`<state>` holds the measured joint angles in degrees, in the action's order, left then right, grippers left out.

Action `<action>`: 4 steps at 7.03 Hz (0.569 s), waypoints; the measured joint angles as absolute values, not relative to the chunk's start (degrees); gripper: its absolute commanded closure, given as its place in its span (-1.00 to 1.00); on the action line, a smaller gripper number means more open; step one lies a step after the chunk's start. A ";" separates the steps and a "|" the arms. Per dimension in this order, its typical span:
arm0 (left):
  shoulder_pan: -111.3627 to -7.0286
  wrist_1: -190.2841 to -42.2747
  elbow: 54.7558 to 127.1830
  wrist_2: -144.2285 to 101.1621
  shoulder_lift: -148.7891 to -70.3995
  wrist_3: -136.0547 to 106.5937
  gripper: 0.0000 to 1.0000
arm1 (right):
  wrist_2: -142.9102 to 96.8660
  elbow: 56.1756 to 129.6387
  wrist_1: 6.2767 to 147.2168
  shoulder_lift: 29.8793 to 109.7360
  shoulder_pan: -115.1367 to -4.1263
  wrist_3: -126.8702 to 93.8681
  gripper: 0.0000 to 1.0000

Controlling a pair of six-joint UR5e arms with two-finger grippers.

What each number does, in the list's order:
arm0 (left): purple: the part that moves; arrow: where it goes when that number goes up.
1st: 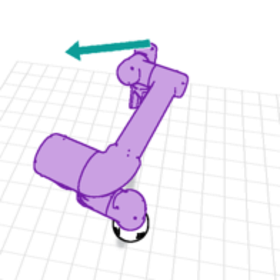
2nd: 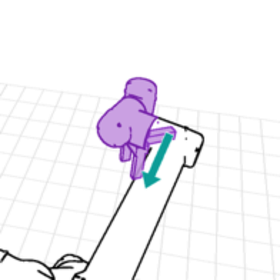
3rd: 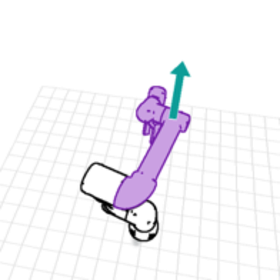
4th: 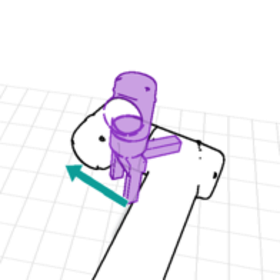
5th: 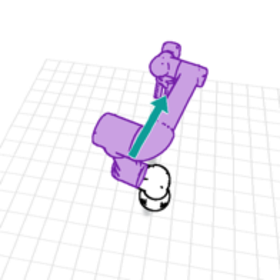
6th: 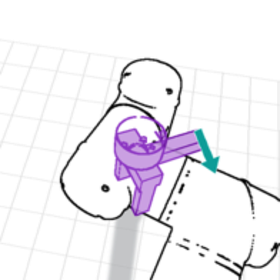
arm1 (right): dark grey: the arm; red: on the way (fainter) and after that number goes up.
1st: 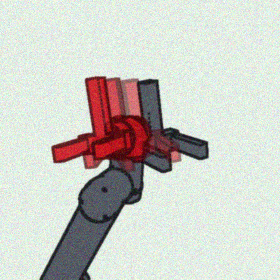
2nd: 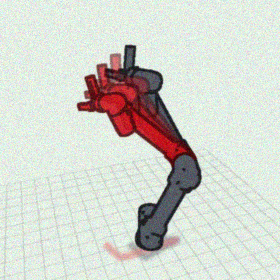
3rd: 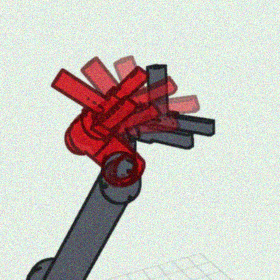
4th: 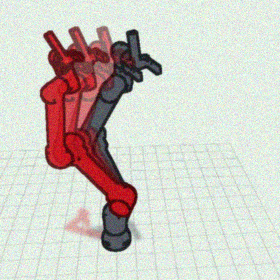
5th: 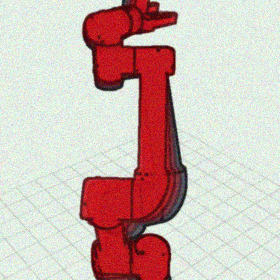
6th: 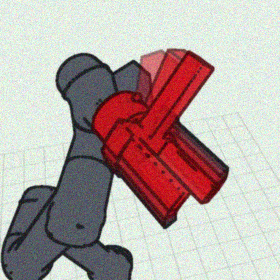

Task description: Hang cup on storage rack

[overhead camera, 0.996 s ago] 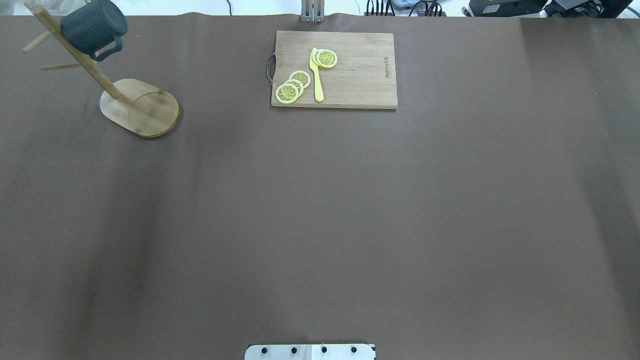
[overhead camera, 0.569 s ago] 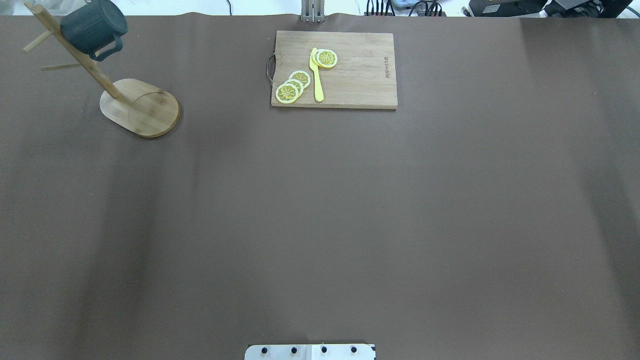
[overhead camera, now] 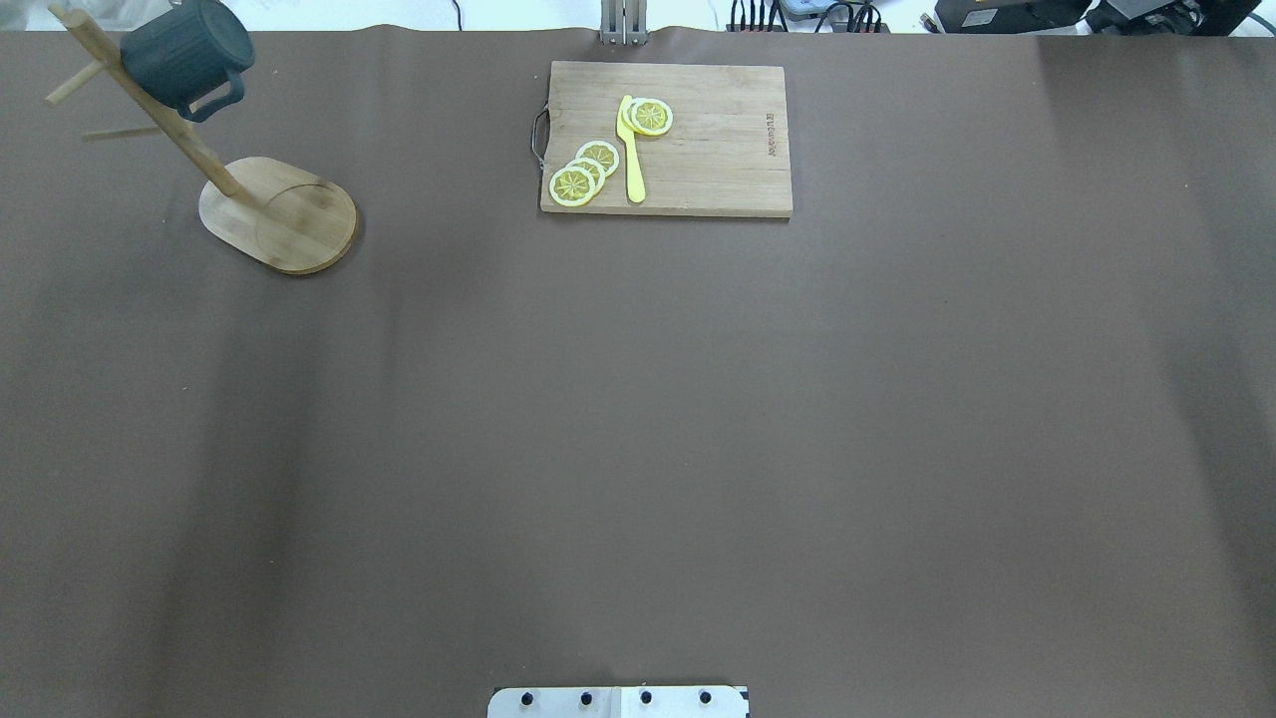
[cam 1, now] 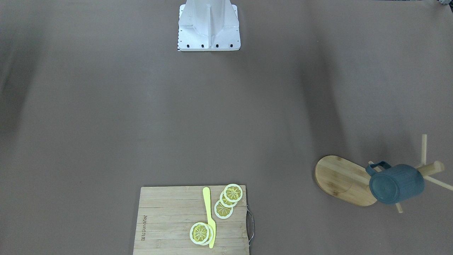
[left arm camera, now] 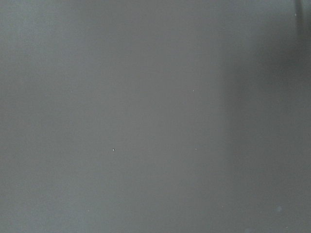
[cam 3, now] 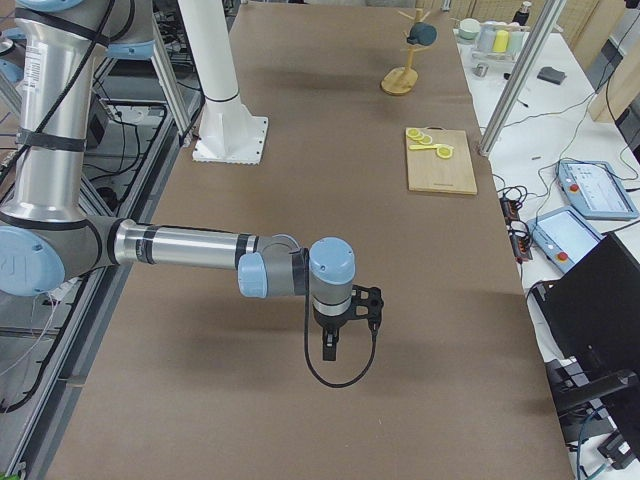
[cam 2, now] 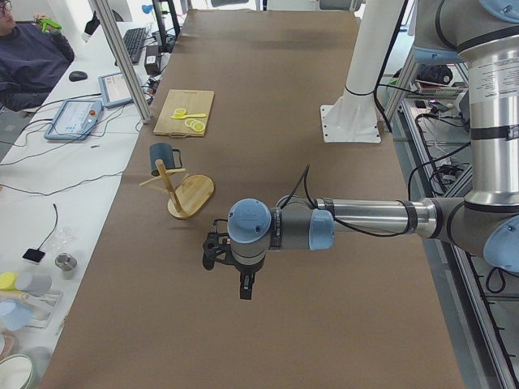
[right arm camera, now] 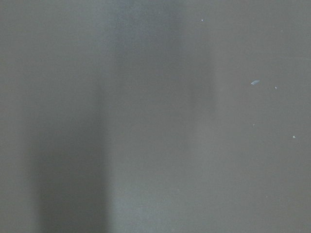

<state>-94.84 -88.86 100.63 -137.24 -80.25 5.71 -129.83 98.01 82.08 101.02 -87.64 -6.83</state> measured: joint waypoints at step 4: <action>-94.78 -88.70 99.78 -137.09 -80.13 5.67 -0.98 | -129.93 98.17 81.72 101.17 -87.59 -6.66 -1.00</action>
<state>-94.78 -88.70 99.78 -137.09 -80.13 5.67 -129.93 98.17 81.72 101.17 -87.59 -6.66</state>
